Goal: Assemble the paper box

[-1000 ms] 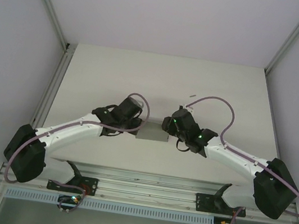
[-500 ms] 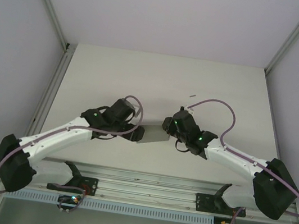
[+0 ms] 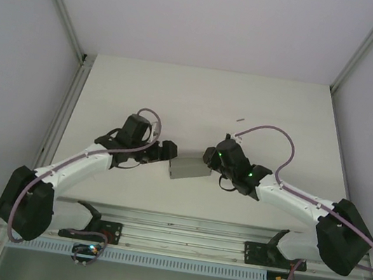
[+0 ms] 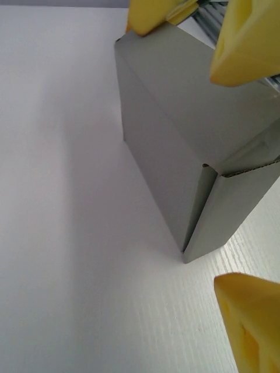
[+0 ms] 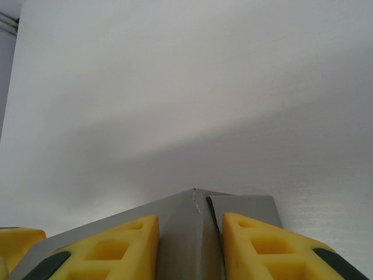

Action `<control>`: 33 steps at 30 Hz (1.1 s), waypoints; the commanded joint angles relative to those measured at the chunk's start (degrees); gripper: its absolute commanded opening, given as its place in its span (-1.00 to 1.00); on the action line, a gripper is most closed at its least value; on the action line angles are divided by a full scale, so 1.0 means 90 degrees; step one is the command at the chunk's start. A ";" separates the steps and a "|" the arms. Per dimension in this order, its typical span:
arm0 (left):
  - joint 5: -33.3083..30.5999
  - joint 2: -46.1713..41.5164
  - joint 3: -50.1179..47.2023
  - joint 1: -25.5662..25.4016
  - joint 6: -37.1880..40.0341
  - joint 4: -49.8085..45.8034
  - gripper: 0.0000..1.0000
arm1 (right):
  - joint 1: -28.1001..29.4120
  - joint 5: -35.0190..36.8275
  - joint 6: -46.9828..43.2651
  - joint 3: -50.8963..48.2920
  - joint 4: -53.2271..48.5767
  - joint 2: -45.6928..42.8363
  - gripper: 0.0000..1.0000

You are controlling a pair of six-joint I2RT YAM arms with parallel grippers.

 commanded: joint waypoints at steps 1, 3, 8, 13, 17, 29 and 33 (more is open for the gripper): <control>0.0402 -0.0080 -0.0406 0.0016 -0.0239 0.0609 0.49 | 0.0031 0.0079 0.0077 -0.0381 -0.1016 0.0146 -0.35; 0.0541 -0.0110 -0.0729 0.0015 -0.0303 0.0952 0.34 | 0.0043 0.0081 0.0116 -0.0438 -0.1001 0.0154 -0.37; 0.0460 0.0136 -0.1182 0.0034 0.0122 0.1114 -0.06 | 0.0031 -0.0040 0.0039 -0.0519 -0.0870 0.0307 -0.40; 0.0394 0.0505 -0.1212 0.0078 0.0380 0.0946 -0.54 | -0.0009 -0.0111 0.0013 -0.0706 -0.0757 0.0332 -0.51; 0.0356 0.0706 -0.1337 0.0117 0.0419 0.0999 -0.71 | -0.0219 -0.0477 -0.0148 -0.1076 -0.0348 0.0376 -0.61; -0.0156 0.0811 -0.1413 0.0058 0.0862 0.0441 -1.00 | -0.0418 -0.0800 -0.1287 -0.2226 0.1794 0.0437 -1.00; -0.0372 0.0860 -0.1384 -0.0037 0.0967 0.0276 -1.00 | -0.0418 -0.0847 -0.1520 -0.2402 0.2352 0.0680 -1.00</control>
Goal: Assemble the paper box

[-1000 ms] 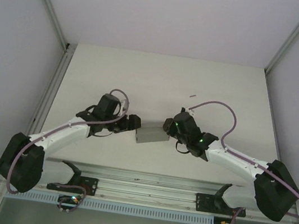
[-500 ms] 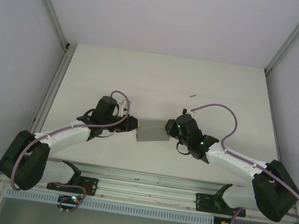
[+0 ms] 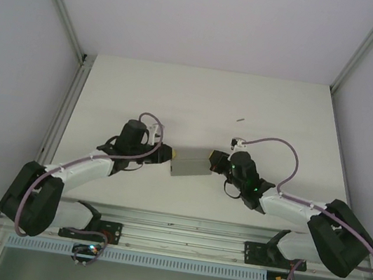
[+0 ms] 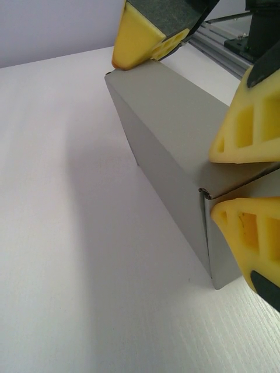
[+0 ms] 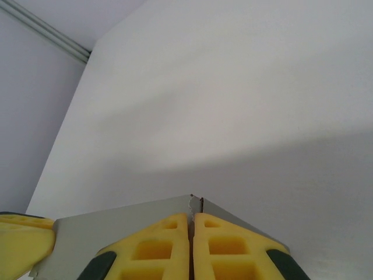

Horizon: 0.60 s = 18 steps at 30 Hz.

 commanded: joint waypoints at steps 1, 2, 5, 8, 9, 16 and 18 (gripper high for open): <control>-0.0942 0.0540 -0.0459 -0.0154 0.0558 -0.1889 -1.00 | 0.0011 -0.0341 -0.0564 -0.0585 -0.1160 0.0636 -1.00; -0.0982 0.0565 -0.0430 -0.0189 0.0579 -0.1932 -1.00 | 0.0011 -0.0354 -0.0587 -0.0573 -0.1147 0.0647 -1.00; -0.1164 0.0501 -0.0298 -0.0408 0.0655 -0.2060 -0.83 | 0.0034 -0.0436 -0.0568 -0.0521 -0.1168 0.0562 -1.00; -0.1270 0.0387 -0.0021 -0.0598 0.0866 -0.2290 -0.57 | 0.0055 -0.0487 -0.0467 -0.0213 -0.1756 0.0191 -1.00; -0.1310 0.0353 0.0148 -0.0617 0.0936 -0.2419 -0.54 | 0.0060 -0.0483 -0.0411 -0.0040 -0.2105 0.0039 -0.94; -0.1492 0.0226 0.1205 -0.0620 0.1208 -0.2758 0.05 | 0.0070 -0.0475 -0.0214 0.0906 -0.3523 -0.0424 -0.35; -0.1599 0.0189 0.1504 -0.0595 0.1318 -0.2810 0.25 | 0.0041 -0.0430 -0.0269 0.1252 -0.3853 -0.0415 -0.26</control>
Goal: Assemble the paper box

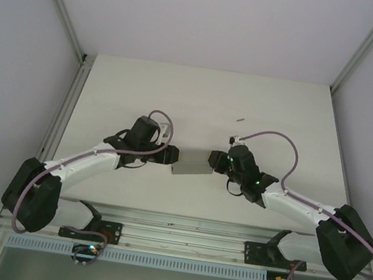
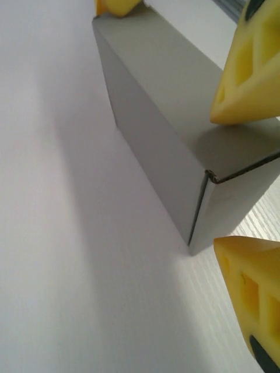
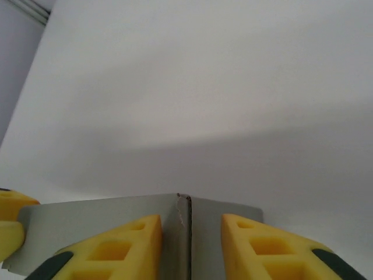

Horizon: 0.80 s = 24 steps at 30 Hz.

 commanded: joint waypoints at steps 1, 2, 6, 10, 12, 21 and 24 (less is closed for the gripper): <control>-0.0376 0.0041 0.0451 -0.0024 0.0405 -0.0821 0.34 | 0.0065 -0.0263 -0.0056 0.0457 -0.1583 0.0033 -0.17; -0.0395 0.0003 0.0573 -0.0002 0.0458 -0.0856 0.40 | 0.0054 -0.0234 -0.0100 0.0617 -0.1724 0.0053 -0.07; -0.0522 -0.0275 0.1017 0.0201 0.0620 -0.1100 1.00 | -0.0020 -0.0128 -0.0343 0.1198 -0.2231 -0.0027 0.18; -0.0979 -0.0744 0.1366 0.0527 0.0880 -0.1481 1.00 | -0.0110 -0.0522 -0.1598 0.1612 -0.2287 -0.0249 0.67; -0.1494 -0.0985 0.1524 0.0788 0.0961 -0.1792 1.00 | -0.0111 -0.1548 -0.3314 0.1820 -0.2146 -0.0287 0.98; -0.2224 -0.1697 0.1078 0.2302 0.0569 -0.2250 1.00 | 0.0025 -0.3113 -0.9231 0.3914 -0.5234 0.1286 0.99; -0.2297 -0.1839 0.0806 0.2484 0.0535 -0.2157 1.00 | 0.0084 -0.3020 -0.9827 0.4598 -0.5746 0.1957 0.99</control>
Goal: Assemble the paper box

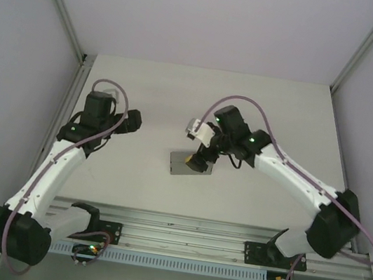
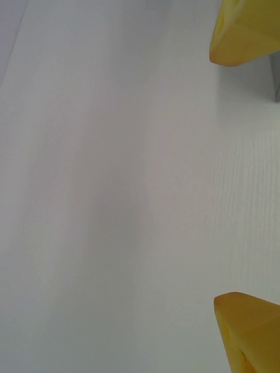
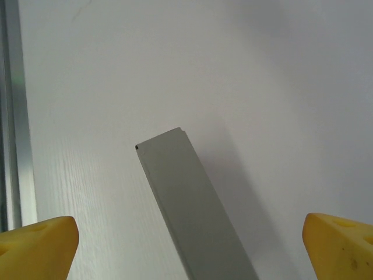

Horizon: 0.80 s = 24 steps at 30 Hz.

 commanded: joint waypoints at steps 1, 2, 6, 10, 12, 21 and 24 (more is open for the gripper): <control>-0.0234 -0.0170 -0.0341 0.0111 -0.0137 -0.0168 1.00 | 0.0058 -0.0247 -0.1896 0.0455 -0.1330 0.0633 0.99; -0.0191 -0.0191 -0.0435 0.0110 -0.0114 -0.0103 1.00 | 0.0058 -0.0241 -0.2067 0.0511 -0.1304 0.0786 0.99; -0.0198 -0.0153 -0.0567 0.0131 -0.0140 -0.0116 1.00 | 0.0063 -0.0072 -0.2341 0.0926 -0.1466 0.1401 0.99; -0.0209 -0.0127 -0.0597 0.0136 -0.0127 -0.0121 1.00 | 0.0058 0.0255 -0.2331 0.1273 -0.1556 0.1950 0.98; -0.0087 -0.0126 -0.0629 0.0141 -0.0070 -0.0100 1.00 | 0.0060 0.0112 -0.2406 0.1421 -0.1775 0.2167 0.90; 0.0024 -0.0294 -0.0719 0.0128 -0.0114 -0.0046 1.00 | 0.0086 -0.0248 -0.2410 0.1865 -0.2494 0.2758 0.05; 0.0003 -0.0432 -0.0802 0.0128 -0.0133 -0.0014 1.00 | 0.0097 -0.0032 -0.2345 0.1908 -0.2442 0.2740 0.00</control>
